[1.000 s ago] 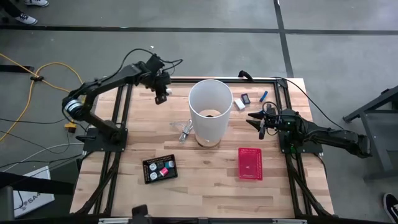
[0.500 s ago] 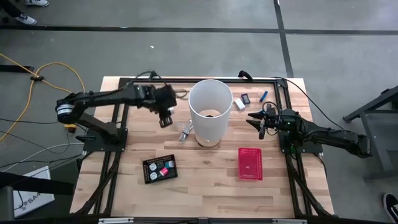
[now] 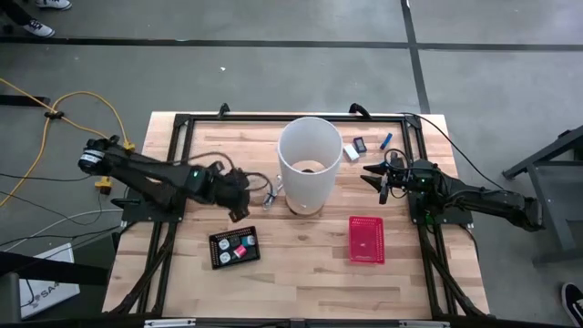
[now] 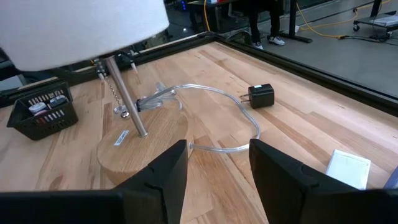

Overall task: Pick & Place Office items
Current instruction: Put the white charger adapter into the black bin, then put the black charger adapter into the black bin

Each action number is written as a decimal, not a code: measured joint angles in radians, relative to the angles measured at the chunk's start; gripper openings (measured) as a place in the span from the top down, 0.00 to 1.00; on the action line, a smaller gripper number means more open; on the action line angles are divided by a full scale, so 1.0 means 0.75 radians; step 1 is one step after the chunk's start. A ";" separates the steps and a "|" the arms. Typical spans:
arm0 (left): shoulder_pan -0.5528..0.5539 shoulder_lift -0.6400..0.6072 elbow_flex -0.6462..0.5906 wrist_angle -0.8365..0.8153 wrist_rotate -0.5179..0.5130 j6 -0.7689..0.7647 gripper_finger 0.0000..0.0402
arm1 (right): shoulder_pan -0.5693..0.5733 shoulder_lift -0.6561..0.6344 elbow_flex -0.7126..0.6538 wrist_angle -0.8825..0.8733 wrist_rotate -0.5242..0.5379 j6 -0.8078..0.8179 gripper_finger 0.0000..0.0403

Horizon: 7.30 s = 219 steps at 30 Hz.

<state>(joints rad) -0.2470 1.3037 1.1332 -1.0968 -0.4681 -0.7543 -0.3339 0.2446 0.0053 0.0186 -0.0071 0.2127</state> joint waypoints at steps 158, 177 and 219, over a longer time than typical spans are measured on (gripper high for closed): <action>1.125 -0.303 -0.697 1.325 0.664 0.946 0.57 | 0.000 0.000 0.000 0.000 0.000 0.000 0.60; 1.226 -0.302 -0.696 1.450 0.692 1.199 0.57 | 0.000 0.000 0.000 0.000 0.000 0.000 0.60; 1.225 -0.302 -0.695 1.484 0.693 1.196 0.57 | 0.000 0.000 0.000 0.064 0.175 0.027 0.60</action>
<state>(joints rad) 0.6720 1.0771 0.6117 0.0163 0.0513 0.1425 -0.3340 0.2447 0.0053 0.0663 0.1245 0.2331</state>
